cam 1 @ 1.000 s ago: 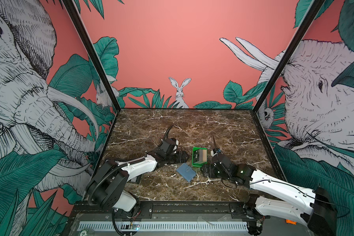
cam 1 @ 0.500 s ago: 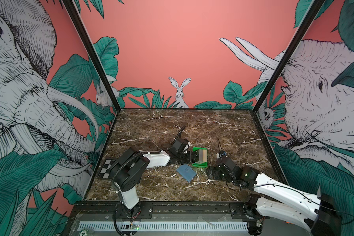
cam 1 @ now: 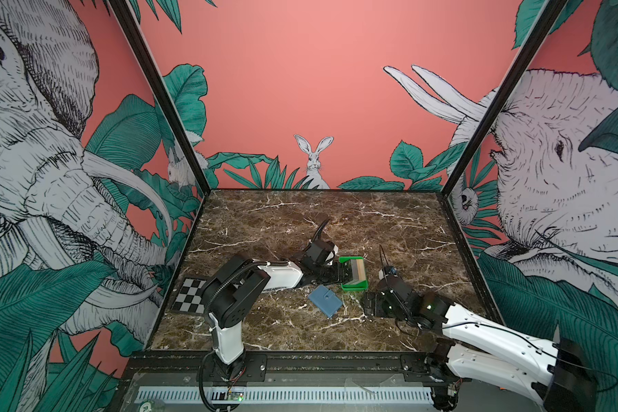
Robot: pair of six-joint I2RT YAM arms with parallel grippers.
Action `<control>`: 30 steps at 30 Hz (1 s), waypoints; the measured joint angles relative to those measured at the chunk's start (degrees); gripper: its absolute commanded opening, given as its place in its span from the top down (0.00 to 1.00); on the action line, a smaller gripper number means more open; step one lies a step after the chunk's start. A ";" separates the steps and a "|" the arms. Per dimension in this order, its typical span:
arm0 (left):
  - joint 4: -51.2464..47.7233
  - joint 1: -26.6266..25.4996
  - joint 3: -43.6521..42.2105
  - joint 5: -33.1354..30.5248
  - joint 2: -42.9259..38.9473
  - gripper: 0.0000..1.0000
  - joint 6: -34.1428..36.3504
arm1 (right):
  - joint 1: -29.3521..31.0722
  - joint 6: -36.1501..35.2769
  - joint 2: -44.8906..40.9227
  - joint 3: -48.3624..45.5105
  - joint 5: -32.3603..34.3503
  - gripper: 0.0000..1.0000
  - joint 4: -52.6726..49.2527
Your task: Put the credit cards into the card holder
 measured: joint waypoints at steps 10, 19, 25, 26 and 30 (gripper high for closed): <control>1.33 -0.68 0.98 -0.02 0.90 0.47 -0.72 | 0.00 -1.84 0.07 -0.72 -4.02 0.05 3.28; -1.95 -0.68 -4.42 -4.79 -9.88 0.45 0.31 | 2.19 -5.18 2.89 -0.39 -7.63 0.05 5.55; -4.74 -0.63 -12.31 -9.33 -24.22 0.44 1.14 | 7.52 -6.01 8.94 1.79 -6.86 0.07 5.97; -5.18 -0.61 -14.12 -10.16 -26.67 0.44 1.11 | 8.22 -6.19 9.79 2.27 -6.82 0.08 6.14; -5.57 -0.55 -22.99 -13.22 -36.48 0.41 -0.02 | 9.84 -6.88 12.57 3.56 -7.08 0.14 8.24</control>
